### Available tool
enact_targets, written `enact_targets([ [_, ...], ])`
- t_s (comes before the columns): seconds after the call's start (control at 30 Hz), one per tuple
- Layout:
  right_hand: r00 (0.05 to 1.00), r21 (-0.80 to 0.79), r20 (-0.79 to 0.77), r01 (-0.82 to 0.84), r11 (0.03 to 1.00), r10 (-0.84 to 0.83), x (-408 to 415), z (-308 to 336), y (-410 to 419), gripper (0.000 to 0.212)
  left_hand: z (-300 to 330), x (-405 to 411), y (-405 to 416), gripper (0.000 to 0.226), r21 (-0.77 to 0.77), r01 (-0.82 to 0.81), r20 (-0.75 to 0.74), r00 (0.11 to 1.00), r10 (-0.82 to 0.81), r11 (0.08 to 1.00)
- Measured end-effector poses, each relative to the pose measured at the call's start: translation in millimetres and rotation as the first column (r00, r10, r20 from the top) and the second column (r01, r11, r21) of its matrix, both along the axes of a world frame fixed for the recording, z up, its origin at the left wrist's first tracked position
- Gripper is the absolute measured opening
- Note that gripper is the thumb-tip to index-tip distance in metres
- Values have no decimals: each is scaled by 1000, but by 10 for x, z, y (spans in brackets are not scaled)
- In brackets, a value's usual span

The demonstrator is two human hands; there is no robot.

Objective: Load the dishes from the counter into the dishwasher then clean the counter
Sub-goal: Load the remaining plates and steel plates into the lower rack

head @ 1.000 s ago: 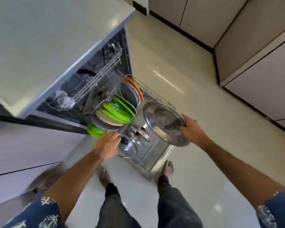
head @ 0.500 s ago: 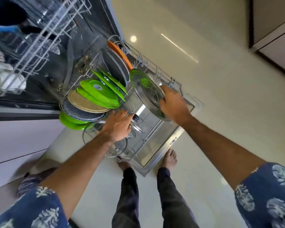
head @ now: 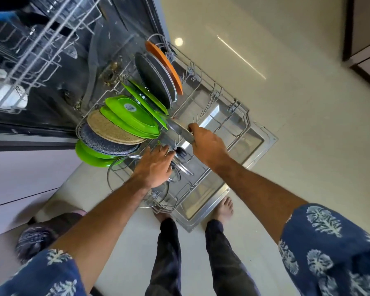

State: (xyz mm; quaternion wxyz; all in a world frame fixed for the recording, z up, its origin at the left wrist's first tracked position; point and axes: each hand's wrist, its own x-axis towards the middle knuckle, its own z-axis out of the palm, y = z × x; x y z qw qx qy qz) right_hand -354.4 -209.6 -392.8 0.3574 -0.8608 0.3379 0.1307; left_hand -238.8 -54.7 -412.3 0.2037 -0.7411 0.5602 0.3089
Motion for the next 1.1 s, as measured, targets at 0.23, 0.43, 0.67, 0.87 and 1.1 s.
enact_targets([
  [0.23,995,73,-50,84,994,-81,-8,-298,7,30,-36,34,23,62,-21,-60,-63,996,59,998],
  [0.43,992,176,-108,83,981,-64,-20,-392,-132,30,-72,54,95,67,-11,-65,-56,996,65,998],
  [0.67,998,159,-55,18,987,-9,-79,-17,-204,69,194,43,175,72,-10,-91,-30,995,91,996],
  [0.87,944,-133,-36,-330,935,328,-83,860,-90,83,1196,-25,288,71,-92,-148,111,981,158,985],
  [1.1,839,-231,15,-527,818,544,225,2213,526,82,2628,-56,1000,68,-205,-248,220,931,291,947],
])
